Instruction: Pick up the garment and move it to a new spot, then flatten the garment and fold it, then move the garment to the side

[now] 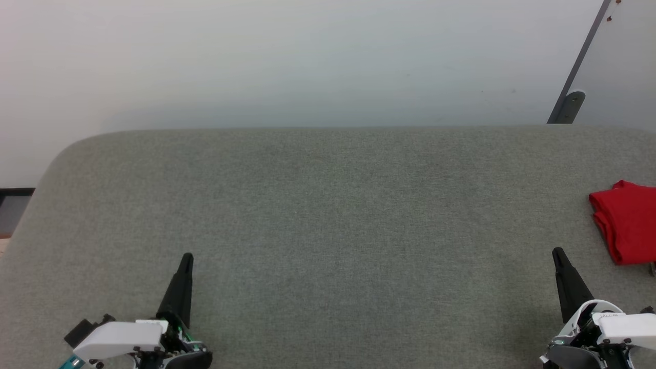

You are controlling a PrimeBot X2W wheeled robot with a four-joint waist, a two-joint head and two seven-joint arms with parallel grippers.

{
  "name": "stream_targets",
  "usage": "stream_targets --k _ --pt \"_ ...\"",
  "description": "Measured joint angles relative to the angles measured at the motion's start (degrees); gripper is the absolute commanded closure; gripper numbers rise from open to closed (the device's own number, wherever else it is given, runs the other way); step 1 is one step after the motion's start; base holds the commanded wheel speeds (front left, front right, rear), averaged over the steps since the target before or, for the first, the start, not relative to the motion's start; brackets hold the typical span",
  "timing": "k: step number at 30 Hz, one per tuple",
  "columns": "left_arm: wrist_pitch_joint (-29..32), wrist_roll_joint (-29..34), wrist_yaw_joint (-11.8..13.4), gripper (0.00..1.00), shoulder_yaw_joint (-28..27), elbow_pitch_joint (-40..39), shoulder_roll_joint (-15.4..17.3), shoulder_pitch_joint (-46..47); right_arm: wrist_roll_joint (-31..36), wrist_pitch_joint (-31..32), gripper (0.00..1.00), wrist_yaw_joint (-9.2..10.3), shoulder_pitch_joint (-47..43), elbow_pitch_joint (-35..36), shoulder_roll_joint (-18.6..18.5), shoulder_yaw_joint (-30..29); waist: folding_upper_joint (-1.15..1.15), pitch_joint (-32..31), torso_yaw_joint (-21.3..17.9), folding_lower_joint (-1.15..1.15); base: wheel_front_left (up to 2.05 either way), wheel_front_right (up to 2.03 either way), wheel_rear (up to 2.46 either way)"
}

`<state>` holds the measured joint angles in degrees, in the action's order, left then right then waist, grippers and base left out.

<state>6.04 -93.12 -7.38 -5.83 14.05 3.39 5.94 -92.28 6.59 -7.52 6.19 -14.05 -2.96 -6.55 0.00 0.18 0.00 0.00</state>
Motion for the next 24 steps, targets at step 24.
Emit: stream_targets --k 24 --pt "0.08 0.26 0.0 1.0 -0.21 0.01 -0.13 0.02 0.0 0.0 1.0 0.0 0.0 0.0 0.01 0.01 0.0 0.0 0.0 0.0 0.0 0.0 0.0"
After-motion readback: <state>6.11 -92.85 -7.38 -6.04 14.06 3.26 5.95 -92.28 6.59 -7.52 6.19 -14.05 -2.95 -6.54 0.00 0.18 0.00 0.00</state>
